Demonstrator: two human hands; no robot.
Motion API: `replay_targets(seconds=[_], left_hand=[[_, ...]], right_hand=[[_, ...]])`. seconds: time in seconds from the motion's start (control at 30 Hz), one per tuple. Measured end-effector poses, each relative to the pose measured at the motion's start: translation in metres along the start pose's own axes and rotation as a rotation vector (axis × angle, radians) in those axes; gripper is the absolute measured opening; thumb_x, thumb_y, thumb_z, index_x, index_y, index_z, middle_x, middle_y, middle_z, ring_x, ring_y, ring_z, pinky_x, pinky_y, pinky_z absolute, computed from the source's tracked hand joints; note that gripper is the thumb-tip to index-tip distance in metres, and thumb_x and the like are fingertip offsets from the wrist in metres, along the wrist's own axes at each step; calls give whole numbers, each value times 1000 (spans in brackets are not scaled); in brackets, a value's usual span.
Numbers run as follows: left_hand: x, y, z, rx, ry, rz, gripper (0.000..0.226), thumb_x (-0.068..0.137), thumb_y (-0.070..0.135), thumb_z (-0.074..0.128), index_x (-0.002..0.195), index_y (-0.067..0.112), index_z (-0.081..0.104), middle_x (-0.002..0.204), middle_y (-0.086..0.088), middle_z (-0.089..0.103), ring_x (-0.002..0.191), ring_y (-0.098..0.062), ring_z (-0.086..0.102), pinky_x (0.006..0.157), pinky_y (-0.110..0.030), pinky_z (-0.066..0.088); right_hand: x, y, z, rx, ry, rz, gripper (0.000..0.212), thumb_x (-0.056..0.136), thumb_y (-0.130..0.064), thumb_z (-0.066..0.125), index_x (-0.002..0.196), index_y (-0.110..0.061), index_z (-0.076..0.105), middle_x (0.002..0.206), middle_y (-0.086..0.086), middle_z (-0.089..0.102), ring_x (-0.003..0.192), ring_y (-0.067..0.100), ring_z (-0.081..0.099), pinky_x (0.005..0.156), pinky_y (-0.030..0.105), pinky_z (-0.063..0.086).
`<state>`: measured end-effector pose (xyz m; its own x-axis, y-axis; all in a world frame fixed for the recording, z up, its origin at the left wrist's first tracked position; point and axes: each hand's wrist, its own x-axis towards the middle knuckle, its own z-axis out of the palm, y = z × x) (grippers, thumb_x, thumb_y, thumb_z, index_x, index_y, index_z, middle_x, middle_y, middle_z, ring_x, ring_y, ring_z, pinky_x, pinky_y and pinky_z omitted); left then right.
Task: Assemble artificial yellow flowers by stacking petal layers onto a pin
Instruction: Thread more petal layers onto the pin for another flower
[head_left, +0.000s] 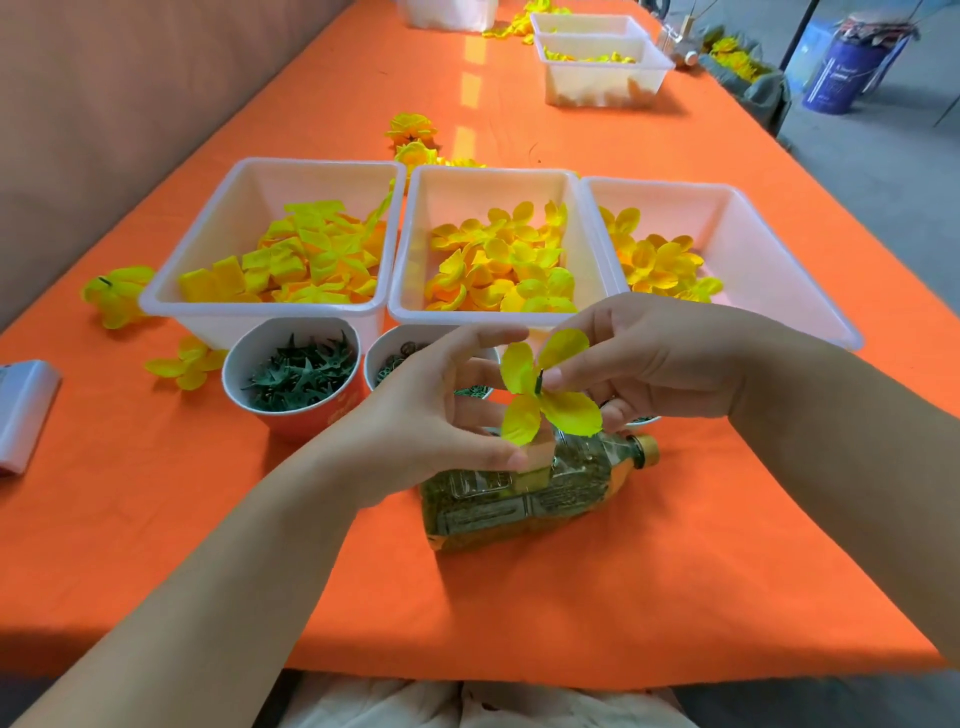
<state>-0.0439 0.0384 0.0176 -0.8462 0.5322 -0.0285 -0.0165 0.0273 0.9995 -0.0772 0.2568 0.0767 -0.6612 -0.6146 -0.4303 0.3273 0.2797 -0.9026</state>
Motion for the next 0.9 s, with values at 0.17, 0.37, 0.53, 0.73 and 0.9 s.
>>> replay_targets(seconds=[0.17, 0.37, 0.53, 0.73, 0.9], left_hand=[[2, -4, 6, 54, 38, 19, 62, 72, -5, 80, 126, 15, 59, 119, -7, 70, 106, -29, 71, 86, -46, 59], [2, -16, 19, 75, 213, 44, 12, 81, 4, 75, 92, 8, 74, 89, -9, 78, 90, -22, 76, 84, -31, 59], [-1, -5, 22, -11, 255, 151, 20, 78, 11, 79, 97, 9, 74, 96, -12, 77, 94, -31, 74, 87, -46, 60], [-3, 15, 21, -164, 305, 235, 37, 68, 10, 80, 103, 12, 68, 101, -13, 73, 93, -26, 70, 80, -36, 57], [0, 41, 14, -302, 310, 103, 34, 71, 16, 58, 105, 18, 58, 93, -7, 70, 73, -23, 68, 60, -31, 48]], right_hand=[[-4, -9, -2, 0, -9, -82, 14, 73, -13, 71, 86, -8, 70, 62, 2, 66, 50, 10, 61, 45, 19, 48], [-6, -19, -6, 27, 33, -192, 7, 77, -15, 70, 82, -15, 75, 77, 7, 71, 68, 18, 64, 53, 23, 47], [-5, -13, -1, 42, -2, -156, 16, 78, -13, 73, 92, -7, 72, 75, 6, 72, 66, 16, 69, 51, 21, 49], [-7, -13, 0, 70, 28, -172, 8, 79, -11, 74, 86, -14, 76, 74, 4, 72, 64, 13, 68, 52, 21, 48], [-6, -19, 1, 55, 92, -162, 12, 75, -14, 70, 87, -11, 71, 73, 4, 71, 65, 14, 66, 49, 20, 46]])
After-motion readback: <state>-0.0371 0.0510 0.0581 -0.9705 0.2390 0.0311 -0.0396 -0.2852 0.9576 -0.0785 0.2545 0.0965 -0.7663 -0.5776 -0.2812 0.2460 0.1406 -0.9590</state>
